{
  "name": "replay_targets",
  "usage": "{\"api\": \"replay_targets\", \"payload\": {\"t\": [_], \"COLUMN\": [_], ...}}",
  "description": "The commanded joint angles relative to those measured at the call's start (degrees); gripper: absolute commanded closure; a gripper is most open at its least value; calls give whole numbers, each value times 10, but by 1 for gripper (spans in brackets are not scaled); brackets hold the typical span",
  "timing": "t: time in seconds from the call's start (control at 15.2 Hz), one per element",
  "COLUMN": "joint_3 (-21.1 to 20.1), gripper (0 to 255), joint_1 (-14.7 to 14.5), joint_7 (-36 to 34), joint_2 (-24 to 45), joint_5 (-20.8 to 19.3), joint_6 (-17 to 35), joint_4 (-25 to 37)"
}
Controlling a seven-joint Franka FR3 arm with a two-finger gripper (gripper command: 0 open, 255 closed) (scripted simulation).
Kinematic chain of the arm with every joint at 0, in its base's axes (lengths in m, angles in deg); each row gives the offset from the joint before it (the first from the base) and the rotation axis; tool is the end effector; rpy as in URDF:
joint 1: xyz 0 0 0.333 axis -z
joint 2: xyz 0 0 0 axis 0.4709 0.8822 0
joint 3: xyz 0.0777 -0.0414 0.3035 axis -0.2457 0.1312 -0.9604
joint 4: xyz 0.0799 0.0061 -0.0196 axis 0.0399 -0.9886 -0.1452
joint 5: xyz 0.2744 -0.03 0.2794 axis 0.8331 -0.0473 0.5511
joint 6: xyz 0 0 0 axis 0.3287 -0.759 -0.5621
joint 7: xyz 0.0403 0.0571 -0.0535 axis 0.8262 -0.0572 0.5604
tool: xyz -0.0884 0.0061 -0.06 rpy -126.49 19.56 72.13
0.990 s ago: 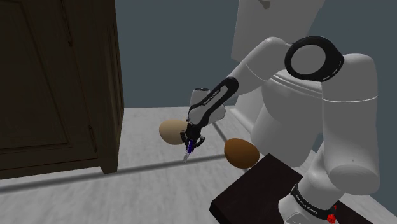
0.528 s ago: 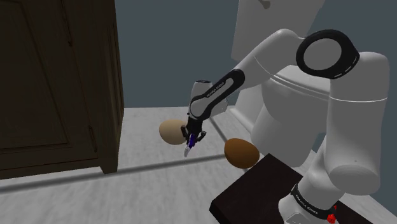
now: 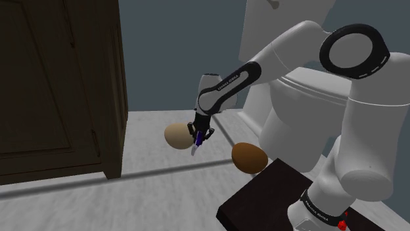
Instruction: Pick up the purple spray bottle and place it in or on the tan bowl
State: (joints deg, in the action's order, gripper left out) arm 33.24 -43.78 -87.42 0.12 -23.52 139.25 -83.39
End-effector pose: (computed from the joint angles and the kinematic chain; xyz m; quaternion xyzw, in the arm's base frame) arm 0.5379 0.1330 0.2521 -0.8782 0.4760 0.0396 0.0244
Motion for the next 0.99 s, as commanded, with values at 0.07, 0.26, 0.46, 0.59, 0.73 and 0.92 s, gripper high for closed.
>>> {"api": "replay_targets", "payload": {"t": [0.07,0.26,0.46,0.59,0.73,0.92], "joint_3": [1,3,4,5,7,9], "gripper": [255,255,255,255,255,255], "joint_1": [-1,-1,-1,1,5,11], "joint_7": [-4,-7,-11,-10,-6,-2], "joint_2": [-18,-35,-51,-35,3,62], "joint_5": [-4,-7,-11,-11,-11,-11], "joint_6": [-19,-40,-60,-73,-94,-129], "joint_4": [1,5,10,38,96,189]}}
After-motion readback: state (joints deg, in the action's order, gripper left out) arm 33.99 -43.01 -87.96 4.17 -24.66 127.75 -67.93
